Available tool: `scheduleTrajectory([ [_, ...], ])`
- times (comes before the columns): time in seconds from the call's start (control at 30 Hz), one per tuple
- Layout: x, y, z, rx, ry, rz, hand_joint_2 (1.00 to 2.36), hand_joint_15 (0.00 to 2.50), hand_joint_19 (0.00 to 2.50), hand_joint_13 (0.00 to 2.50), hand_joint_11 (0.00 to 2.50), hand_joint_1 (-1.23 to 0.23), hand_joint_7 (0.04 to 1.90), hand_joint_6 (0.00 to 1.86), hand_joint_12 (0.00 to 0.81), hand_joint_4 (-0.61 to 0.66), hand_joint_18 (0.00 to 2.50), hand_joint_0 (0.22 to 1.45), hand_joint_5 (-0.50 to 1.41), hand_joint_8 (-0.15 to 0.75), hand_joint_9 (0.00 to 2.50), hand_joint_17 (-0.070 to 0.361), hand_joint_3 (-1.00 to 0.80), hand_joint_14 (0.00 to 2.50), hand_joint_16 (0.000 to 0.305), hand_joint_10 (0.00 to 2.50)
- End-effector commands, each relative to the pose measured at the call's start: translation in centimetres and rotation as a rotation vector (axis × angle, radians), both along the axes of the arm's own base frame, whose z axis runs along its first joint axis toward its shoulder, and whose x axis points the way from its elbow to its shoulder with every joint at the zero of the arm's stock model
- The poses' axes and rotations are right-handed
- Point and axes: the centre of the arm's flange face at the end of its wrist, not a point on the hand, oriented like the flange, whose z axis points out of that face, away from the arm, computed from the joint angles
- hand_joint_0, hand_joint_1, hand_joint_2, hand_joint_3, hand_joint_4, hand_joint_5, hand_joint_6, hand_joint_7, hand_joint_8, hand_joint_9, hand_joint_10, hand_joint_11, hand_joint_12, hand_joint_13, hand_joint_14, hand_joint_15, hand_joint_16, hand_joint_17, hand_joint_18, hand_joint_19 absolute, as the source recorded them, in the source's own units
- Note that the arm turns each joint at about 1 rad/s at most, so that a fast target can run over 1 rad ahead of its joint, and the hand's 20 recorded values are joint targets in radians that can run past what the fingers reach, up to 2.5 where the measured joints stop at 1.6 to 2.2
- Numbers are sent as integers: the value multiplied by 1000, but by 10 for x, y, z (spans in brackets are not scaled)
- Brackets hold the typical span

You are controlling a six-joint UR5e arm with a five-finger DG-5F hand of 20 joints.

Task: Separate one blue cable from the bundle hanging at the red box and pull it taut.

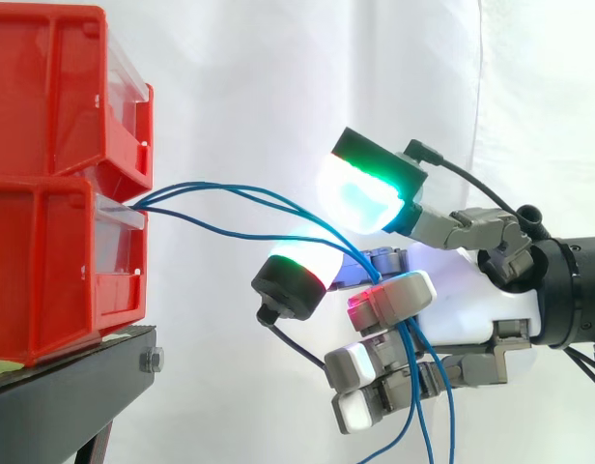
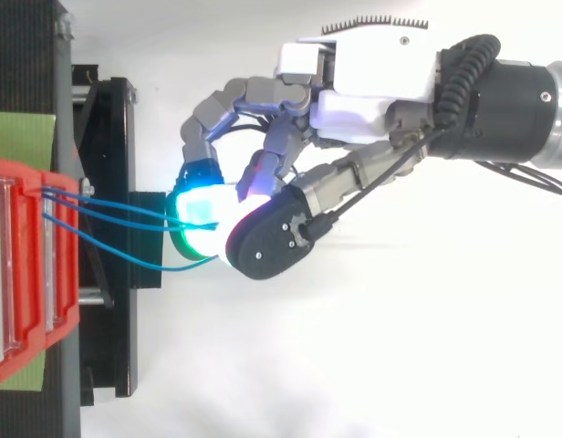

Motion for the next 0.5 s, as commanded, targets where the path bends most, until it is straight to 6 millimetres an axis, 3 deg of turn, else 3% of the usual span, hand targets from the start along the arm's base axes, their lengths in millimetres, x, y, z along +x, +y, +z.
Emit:
scheduleTrajectory([
  [0.0,0,0,-1,0,3,0,1000,779,671,989,1238,-703,1090,894,354,30,694,619,-123,315,1328,97,-500,24,43,16],
  [0.13,0,0,1,0,1,0,1014,770,664,989,1253,-829,1111,914,359,25,700,660,-130,318,1310,97,-311,22,43,14],
  [0.27,0,-1,-1,0,3,-2,1017,771,657,982,1255,-881,1161,932,355,-39,701,722,-140,305,1288,96,-276,22,43,13],
  [0.37,-1,-1,0,0,3,-2,1013,775,656,973,1260,-885,1143,947,349,-97,683,777,-148,303,1284,95,-339,24,42,14],
  [0.47,0,-1,0,0,4,-2,1000,769,643,970,1269,-893,1270,944,340,-116,683,808,-145,299,1290,95,-500,24,42,13],
])
